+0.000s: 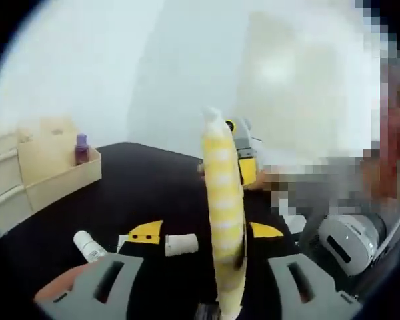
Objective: Open the drawer, pick up the cosmetic bottles from the table one by one, place them into the drawer, release the gripper, close the drawer, and move the gripper away
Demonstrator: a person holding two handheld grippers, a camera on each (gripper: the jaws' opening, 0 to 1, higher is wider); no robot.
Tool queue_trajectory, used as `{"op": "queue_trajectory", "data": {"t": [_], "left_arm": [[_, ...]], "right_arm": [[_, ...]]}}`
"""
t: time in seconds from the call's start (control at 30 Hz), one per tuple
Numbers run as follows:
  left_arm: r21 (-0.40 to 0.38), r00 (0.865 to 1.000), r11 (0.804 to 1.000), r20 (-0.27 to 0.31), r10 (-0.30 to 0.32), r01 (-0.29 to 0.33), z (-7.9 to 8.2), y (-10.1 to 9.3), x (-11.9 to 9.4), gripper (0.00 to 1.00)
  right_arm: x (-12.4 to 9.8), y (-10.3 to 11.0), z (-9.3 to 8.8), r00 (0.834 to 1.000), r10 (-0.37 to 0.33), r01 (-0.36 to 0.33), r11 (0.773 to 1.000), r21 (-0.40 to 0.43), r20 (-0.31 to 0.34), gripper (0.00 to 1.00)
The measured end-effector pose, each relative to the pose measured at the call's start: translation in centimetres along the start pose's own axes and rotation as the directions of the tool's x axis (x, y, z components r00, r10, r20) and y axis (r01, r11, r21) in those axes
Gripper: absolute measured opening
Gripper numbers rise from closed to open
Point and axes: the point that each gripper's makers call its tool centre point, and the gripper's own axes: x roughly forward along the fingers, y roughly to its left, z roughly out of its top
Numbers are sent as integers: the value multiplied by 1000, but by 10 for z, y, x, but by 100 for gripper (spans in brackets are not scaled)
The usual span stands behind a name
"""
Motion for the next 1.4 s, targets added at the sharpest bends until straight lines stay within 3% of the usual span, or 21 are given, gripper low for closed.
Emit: {"op": "queue_trajectory", "data": {"t": [0.07,0.3,0.43,0.63,0.83,0.97,1.07,1.2,1.33,1.4], "left_arm": [[17,999,1000,35,6,-6,8,-1,-9,65],[-3,992,995,75,99,-99,17,17,-32,63],[-5,981,992,146,125,-126,30,22,-44,66],[3,967,980,162,197,-200,32,39,-50,65],[-91,950,967,187,251,-238,38,56,-55,72],[-75,939,955,176,296,-287,37,63,-58,70],[-73,933,947,166,320,-312,36,66,-57,70],[-59,913,923,131,385,-381,31,78,-61,69],[-19,861,864,86,502,-503,27,93,-66,72],[5,856,857,64,513,-515,25,91,-62,70]], "right_arm": [[2,-2,5,1000,-12,12,1000,-16,-16,10],[0,-6,22,996,-80,71,984,-163,-46,10],[-1,-5,33,992,-112,95,970,-222,-62,10],[-2,-3,50,980,-187,151,928,-342,-73,10],[-2,3,71,970,-233,174,871,-459,-73,10],[-2,-3,77,958,-273,193,838,-510,-86,10],[0,-11,82,952,-292,202,826,-527,-92,10],[5,-23,89,944,-316,213,808,-550,-99,10],[12,-38,95,941,-324,211,791,-574,-101,10],[16,-47,97,938,-332,218,789,-574,-101,10]]}}
